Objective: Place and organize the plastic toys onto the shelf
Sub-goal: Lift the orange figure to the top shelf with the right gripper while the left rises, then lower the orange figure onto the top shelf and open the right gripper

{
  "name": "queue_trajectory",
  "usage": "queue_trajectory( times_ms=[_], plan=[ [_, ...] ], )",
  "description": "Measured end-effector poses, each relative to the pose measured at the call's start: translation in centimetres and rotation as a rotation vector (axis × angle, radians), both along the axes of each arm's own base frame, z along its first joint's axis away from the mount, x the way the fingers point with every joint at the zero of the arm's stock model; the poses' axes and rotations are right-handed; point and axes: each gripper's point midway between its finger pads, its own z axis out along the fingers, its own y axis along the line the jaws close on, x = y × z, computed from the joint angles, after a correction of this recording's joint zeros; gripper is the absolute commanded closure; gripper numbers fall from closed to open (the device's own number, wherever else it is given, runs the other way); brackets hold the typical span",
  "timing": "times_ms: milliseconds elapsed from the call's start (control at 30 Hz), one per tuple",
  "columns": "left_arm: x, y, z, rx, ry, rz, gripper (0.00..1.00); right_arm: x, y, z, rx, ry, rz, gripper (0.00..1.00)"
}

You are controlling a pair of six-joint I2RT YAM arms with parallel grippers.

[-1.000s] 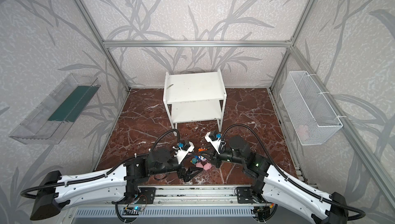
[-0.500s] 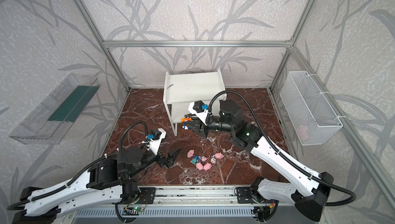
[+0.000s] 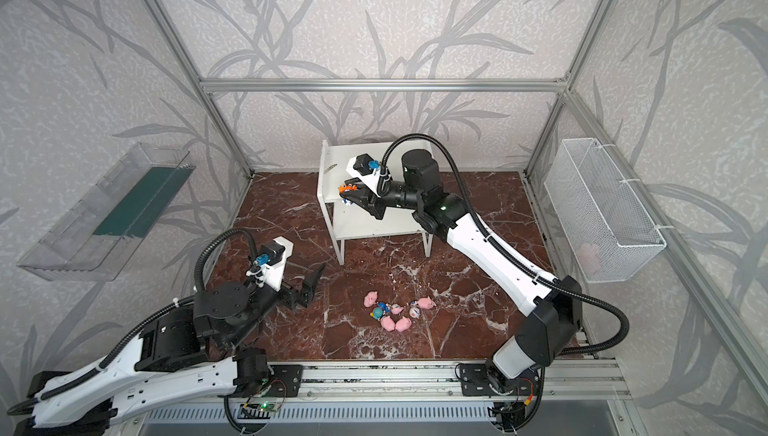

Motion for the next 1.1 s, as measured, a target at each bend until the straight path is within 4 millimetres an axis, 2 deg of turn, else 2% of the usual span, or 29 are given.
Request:
queue_trajectory(
  times_ms=[133, 267, 433, 633, 1100],
  plan=[
    [-0.2, 0.9, 0.6, -0.006, -0.026, 0.002, 0.01, 1.6, 0.7, -0.7, -0.011, -0.037, -0.021, 0.77],
    [-0.4, 1.4, 0.8, -0.008, -0.038, 0.000, 0.01, 2.4, 1.0, -0.5, 0.001, -0.084, -0.044, 0.77],
    [-0.5, 1.3, 0.7, 0.002, -0.040, -0.010, 0.01, 2.9, 1.2, 0.3, 0.021, -0.176, -0.069, 0.78],
    [-0.6, 1.0, 0.2, 0.028, -0.039, -0.030, 0.01, 3.8, 1.9, -0.8, 0.003, -0.209, -0.087, 0.77],
    [-0.9, 1.3, -0.5, 0.034, -0.048, -0.043, 0.01, 3.9, 3.1, -1.1, -0.003, -0.272, -0.082, 0.73]
  ],
)
